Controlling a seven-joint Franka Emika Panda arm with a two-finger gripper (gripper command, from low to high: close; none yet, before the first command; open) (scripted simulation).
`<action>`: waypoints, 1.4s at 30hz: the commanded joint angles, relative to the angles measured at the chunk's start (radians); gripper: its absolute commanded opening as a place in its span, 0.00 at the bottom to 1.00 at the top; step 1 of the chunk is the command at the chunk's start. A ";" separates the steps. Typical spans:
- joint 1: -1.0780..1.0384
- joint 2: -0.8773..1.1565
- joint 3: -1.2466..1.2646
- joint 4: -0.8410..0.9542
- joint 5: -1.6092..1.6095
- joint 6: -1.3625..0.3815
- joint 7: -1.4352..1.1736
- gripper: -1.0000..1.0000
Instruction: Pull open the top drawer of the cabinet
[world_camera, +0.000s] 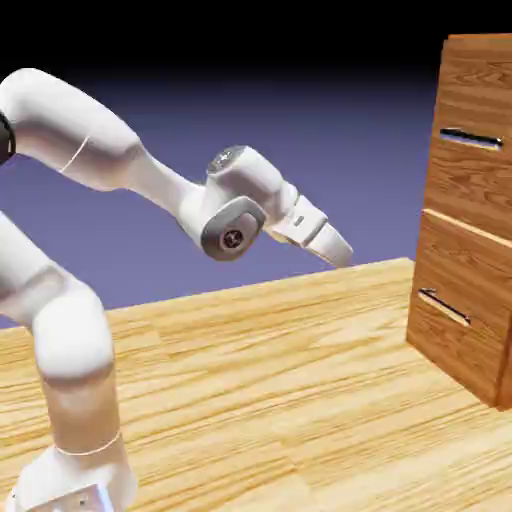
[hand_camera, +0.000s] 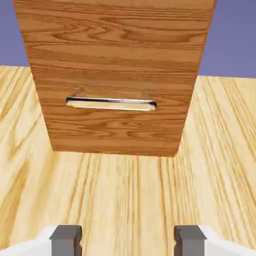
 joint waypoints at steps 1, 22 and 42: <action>0.026 -0.011 -0.014 0.013 -0.032 -0.009 -0.044 0.50; 0.563 -0.248 -0.317 0.280 -0.707 -0.197 -0.957 0.50; 1.076 -0.473 -0.606 0.535 -1.351 -0.377 -1.827 0.50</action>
